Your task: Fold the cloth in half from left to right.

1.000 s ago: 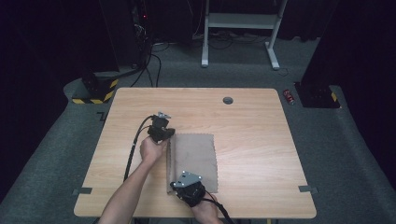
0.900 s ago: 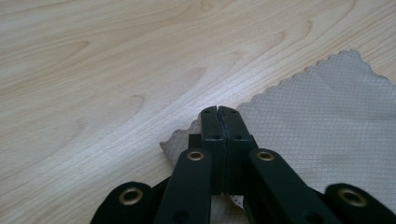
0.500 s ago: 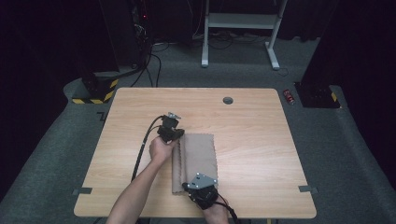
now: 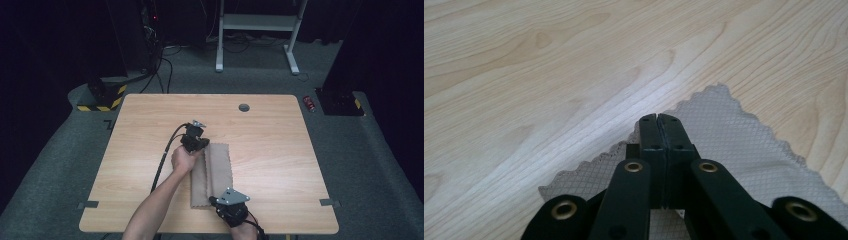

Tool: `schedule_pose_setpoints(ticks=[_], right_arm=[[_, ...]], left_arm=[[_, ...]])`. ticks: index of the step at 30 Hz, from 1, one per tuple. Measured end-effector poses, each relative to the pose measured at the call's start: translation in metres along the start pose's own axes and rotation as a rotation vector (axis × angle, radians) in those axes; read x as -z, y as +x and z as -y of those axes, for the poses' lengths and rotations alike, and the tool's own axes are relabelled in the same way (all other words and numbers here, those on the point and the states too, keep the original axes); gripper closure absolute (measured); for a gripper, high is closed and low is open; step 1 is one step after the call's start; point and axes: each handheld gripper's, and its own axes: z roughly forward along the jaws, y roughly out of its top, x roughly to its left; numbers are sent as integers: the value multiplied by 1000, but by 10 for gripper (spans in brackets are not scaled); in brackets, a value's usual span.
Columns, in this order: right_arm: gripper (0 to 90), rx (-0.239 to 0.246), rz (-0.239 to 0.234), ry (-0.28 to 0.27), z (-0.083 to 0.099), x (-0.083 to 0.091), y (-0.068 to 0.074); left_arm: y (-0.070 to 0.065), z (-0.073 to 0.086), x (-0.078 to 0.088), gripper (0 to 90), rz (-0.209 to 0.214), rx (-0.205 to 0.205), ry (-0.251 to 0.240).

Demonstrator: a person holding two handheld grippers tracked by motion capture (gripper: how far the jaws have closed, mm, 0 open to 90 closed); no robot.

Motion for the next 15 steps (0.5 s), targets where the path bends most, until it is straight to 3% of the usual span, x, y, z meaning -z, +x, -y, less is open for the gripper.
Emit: schedule_pose_setpoints(ticks=[5,15], right_arm=[[900,-32,28,-3,9,11,-9],[900,-64,48,0,21,18,-19]], left_arm=[[-13,-9,-9,898,14,-23,4],[-24,-12,-21,898,18,-33,17]])
